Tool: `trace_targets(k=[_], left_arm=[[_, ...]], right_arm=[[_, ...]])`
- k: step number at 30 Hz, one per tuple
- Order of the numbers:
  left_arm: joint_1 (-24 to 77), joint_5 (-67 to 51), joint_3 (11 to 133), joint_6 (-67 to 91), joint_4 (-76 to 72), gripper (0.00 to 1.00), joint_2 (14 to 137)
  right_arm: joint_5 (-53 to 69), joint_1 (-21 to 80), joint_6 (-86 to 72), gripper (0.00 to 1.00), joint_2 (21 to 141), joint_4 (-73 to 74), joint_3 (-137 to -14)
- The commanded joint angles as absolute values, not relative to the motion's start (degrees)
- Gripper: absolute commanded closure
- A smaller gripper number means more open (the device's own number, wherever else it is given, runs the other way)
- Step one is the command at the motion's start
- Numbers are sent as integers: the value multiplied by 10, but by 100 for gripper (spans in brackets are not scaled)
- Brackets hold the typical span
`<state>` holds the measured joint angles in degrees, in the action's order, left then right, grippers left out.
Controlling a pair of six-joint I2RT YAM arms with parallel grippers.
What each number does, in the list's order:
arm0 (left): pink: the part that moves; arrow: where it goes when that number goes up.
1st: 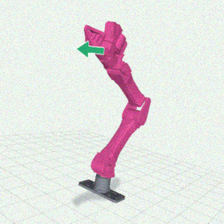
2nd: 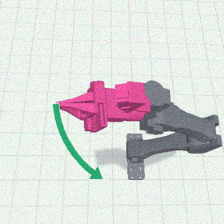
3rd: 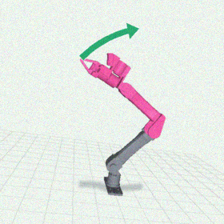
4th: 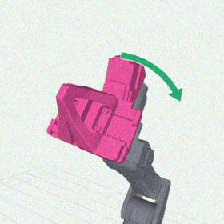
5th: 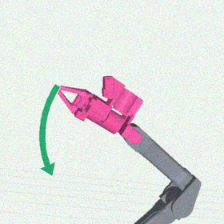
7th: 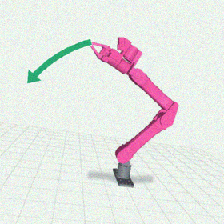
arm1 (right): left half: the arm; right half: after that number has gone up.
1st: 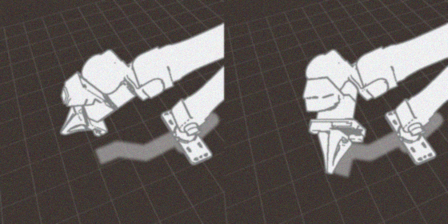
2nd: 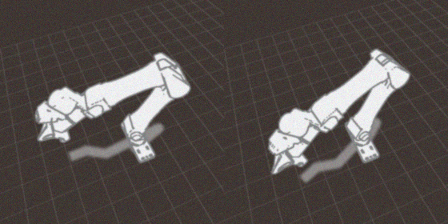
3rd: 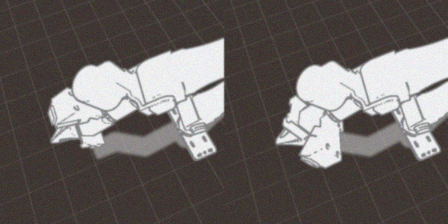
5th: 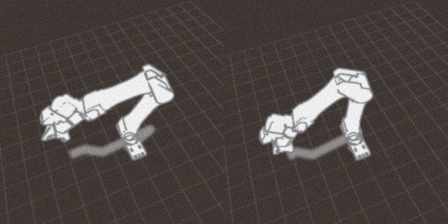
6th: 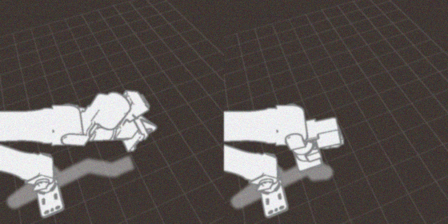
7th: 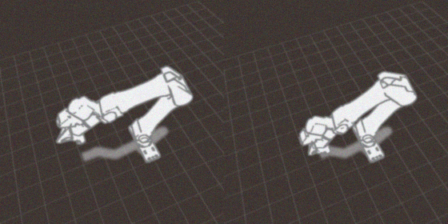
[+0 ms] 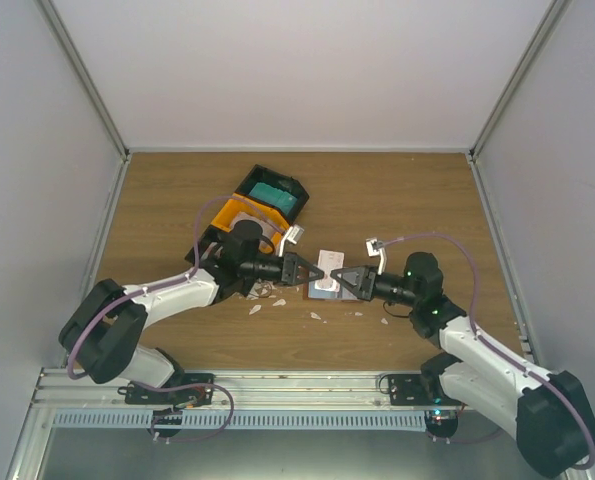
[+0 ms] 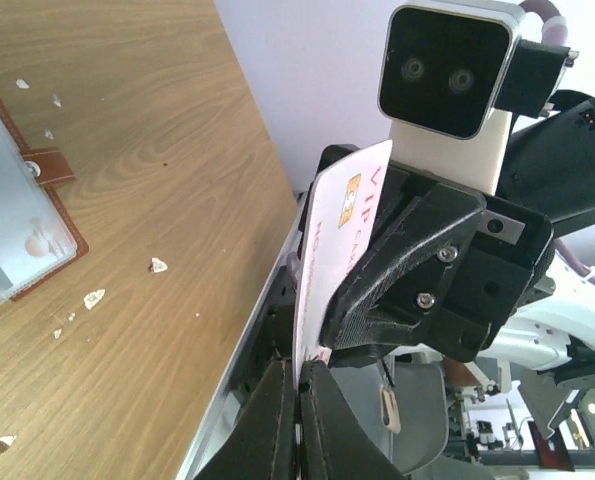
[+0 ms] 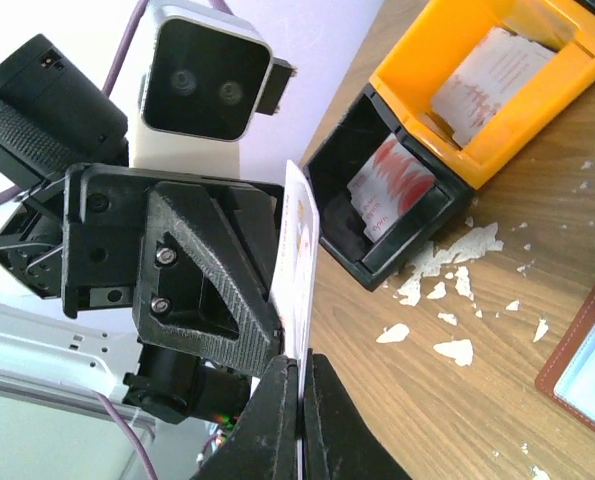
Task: Put the credit cards into the card holder
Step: Insert the credit card into the card holder.
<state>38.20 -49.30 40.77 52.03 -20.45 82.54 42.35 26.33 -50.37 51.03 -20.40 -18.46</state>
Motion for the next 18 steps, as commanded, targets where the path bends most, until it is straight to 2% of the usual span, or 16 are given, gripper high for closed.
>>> trace_targets(k=[1,5,8,12,18], left_arm=[[387,-490,394,523,-225,100,816],[387,-424,400,486,-160,100,818],[387,-372,399,465,-127,100,836],[390,-351,412,452,-131,100,883],[392,-344,453,451,-150,100,952]], right_arm=[[409,262,-498,95,514,-217,-188],[315,262,-448,59,493,-94,-204],[226,262,-401,45,481,9,-218],[115,262,-351,36,523,138,-252],[-20,272,-332,36,639,229,-302]])
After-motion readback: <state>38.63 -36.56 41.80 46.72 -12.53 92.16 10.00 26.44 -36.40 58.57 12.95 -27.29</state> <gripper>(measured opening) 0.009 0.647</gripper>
